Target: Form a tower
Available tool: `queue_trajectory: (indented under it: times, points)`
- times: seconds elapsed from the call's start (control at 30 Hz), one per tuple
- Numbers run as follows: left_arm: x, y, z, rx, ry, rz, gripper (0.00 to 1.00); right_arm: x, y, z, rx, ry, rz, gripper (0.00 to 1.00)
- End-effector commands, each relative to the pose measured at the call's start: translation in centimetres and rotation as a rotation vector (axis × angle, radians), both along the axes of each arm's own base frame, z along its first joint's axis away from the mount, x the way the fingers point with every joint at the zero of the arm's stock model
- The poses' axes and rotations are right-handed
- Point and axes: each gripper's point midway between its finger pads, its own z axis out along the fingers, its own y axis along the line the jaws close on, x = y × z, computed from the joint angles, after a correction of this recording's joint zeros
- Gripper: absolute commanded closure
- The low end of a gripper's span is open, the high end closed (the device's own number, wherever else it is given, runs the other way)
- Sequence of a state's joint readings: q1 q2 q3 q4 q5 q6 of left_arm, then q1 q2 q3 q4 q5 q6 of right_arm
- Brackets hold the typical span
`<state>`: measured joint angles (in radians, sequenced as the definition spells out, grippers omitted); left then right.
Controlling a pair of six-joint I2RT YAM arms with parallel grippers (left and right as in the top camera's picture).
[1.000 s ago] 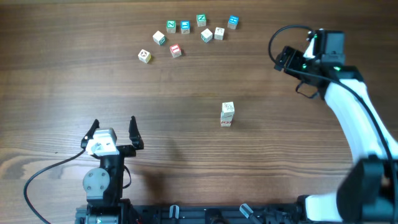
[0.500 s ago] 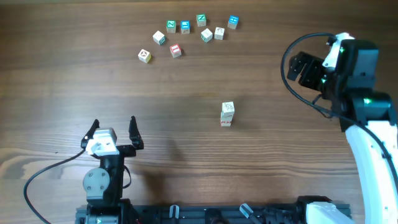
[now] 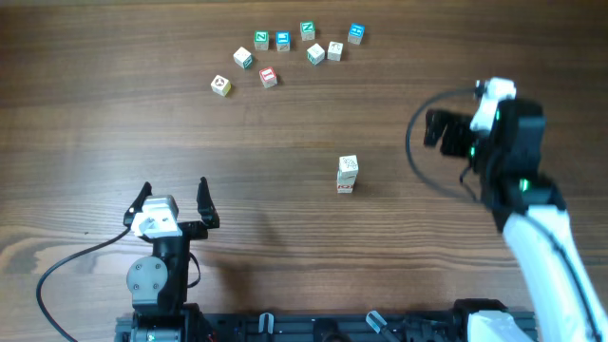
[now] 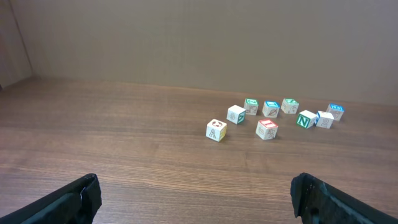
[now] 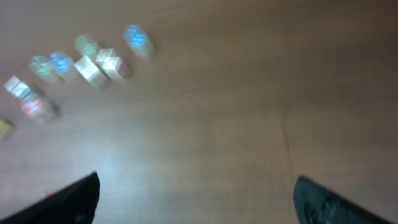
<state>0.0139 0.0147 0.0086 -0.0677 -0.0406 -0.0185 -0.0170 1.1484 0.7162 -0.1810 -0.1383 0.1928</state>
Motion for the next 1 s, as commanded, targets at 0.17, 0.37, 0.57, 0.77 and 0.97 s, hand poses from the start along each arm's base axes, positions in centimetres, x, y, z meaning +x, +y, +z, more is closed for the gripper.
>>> queue_trajectory:
  times: [0.17, 0.37, 0.57, 0.77, 0.97]
  points:
    - [0.0, 0.4, 0.0, 0.019, 0.0, 0.017, 0.0, -5.0, 4.6, -2.7, -0.12, -0.321, 0.364, 0.0]
    - [0.0, 0.4, 0.0, 0.019, 0.0, 0.017, 0.0, -6.8, 4.6, -4.7, -0.178, -0.313, 0.398, 0.0]
    - [0.0, 0.4, 0.0, 0.019, 0.0, 0.017, 0.0, -8.8, 4.4, -7.0, -0.182, -0.3, 0.388, 0.0]
    - [0.0, 0.4, 0.0, 0.019, 0.0, 0.017, 0.0, -9.6, 3.9, -7.3, -0.205, -0.34, 0.351, 0.0]
    - [0.0, 0.4, 0.0, 0.019, 0.0, 0.017, 0.0, -9.1, 2.3, -4.9, -0.213, -0.416, 0.234, 0.0]
